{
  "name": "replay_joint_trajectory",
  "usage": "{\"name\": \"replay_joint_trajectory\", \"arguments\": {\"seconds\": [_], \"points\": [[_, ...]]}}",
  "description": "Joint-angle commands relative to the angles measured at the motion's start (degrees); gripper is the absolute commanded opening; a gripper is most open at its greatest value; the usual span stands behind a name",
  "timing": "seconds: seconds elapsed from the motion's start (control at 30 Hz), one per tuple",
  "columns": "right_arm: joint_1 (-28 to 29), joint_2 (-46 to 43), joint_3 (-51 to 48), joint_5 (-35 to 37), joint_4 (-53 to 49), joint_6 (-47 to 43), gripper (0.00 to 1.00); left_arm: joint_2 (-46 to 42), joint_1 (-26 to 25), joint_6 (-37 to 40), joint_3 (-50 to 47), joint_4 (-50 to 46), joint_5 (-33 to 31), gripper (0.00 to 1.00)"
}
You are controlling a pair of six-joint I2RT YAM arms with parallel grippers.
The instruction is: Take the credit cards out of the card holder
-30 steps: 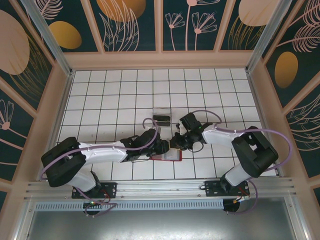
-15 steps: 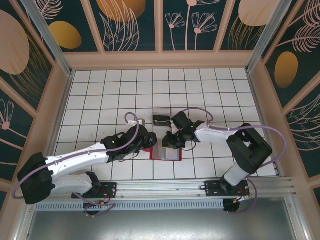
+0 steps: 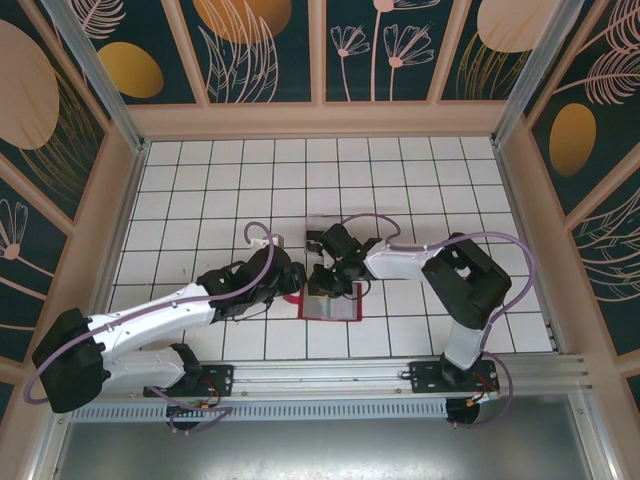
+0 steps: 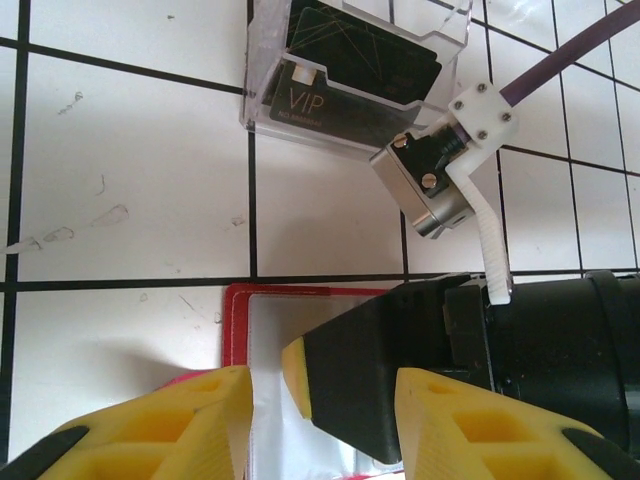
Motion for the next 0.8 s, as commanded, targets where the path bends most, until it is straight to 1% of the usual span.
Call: {"name": "replay_joint_trajectory", "arguments": {"seconds": [0.0, 0.23, 0.4, 0.6, 0.77], "points": [[0.7, 2.9, 2.1, 1.3, -0.7, -0.4, 0.18, -1.2, 0.7, 1.3, 1.1, -1.1, 0.0, 0.42], [1.3, 7.4, 8.1, -0.3, -2.6, -3.5, 0.18, -2.5, 1.5, 1.0, 0.5, -1.1, 0.5, 0.42], [1.0, 5.0, 11.4, 2.0, -5.6, -4.5, 0.18, -2.0, 1.6, 1.0, 0.7, -0.9, 1.8, 0.4], [-1.9, -2.1, 6.7, 3.1, -5.3, -2.5, 0.2, -1.6, 1.7, 2.5, 1.5, 0.8, 3.0, 0.4], [-4.8, -8.7, 0.6, 4.3, -5.2, -1.3, 0.21, 1.9, 1.6, 4.1, 3.5, 1.4, 4.9, 0.4]]}}
